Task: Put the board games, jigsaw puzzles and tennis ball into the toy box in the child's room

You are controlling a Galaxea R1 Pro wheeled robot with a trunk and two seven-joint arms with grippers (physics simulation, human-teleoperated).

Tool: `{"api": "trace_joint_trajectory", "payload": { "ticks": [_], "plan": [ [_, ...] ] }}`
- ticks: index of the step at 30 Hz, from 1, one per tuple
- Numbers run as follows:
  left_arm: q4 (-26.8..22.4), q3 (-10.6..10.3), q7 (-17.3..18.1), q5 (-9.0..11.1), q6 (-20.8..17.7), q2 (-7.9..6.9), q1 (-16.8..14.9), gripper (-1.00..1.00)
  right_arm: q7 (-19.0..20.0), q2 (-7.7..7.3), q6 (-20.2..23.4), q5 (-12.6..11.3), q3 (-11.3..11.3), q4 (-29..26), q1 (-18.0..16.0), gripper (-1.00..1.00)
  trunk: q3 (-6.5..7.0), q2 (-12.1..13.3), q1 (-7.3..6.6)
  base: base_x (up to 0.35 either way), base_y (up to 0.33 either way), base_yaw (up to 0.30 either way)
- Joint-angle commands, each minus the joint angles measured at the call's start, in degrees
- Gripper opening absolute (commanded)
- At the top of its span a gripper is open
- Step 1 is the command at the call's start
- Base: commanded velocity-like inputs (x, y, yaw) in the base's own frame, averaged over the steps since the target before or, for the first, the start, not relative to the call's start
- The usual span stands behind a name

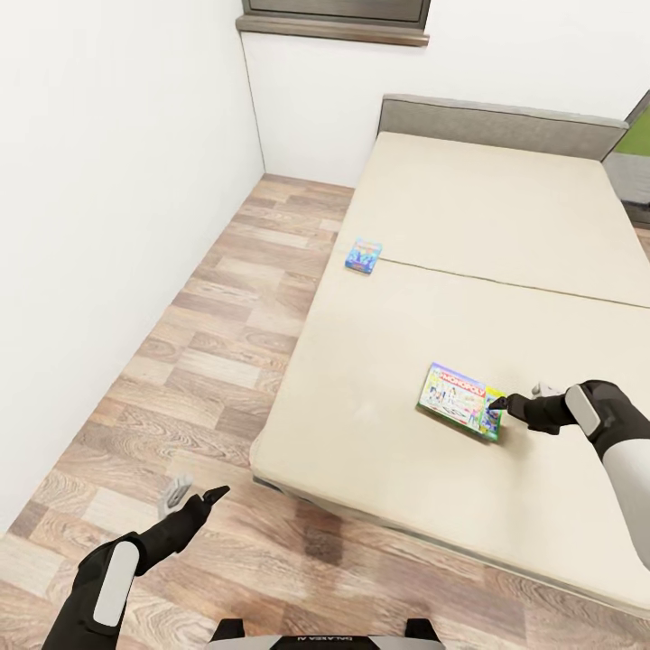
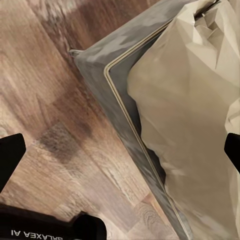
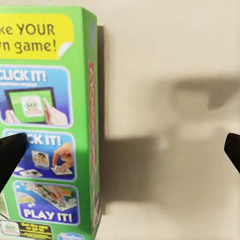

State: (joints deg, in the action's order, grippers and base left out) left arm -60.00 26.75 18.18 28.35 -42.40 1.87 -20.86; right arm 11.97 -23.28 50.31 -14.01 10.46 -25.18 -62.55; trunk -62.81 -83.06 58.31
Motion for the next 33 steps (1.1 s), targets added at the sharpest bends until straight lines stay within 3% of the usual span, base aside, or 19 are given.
{"api": "trace_joint_trajectory", "payload": {
  "ticks": [1,33],
  "plan": [
    [0.0,0.2,0.2,0.0,-0.4,0.07,-0.1,1.0,0.5,0.06,0.2,0.6,0.4,0.0,0.0,1.0,-0.05,0.0,0.42,0.0,0.0,0.0],
    [0.0,0.2,0.2,0.0,-0.4,0.07,-0.1,1.0,0.5,-0.01,-0.2,-0.7,0.4,-0.1,0.2,1.0,-0.1,0.0,0.42,0.0,0.0,0.0]
  ]
}}
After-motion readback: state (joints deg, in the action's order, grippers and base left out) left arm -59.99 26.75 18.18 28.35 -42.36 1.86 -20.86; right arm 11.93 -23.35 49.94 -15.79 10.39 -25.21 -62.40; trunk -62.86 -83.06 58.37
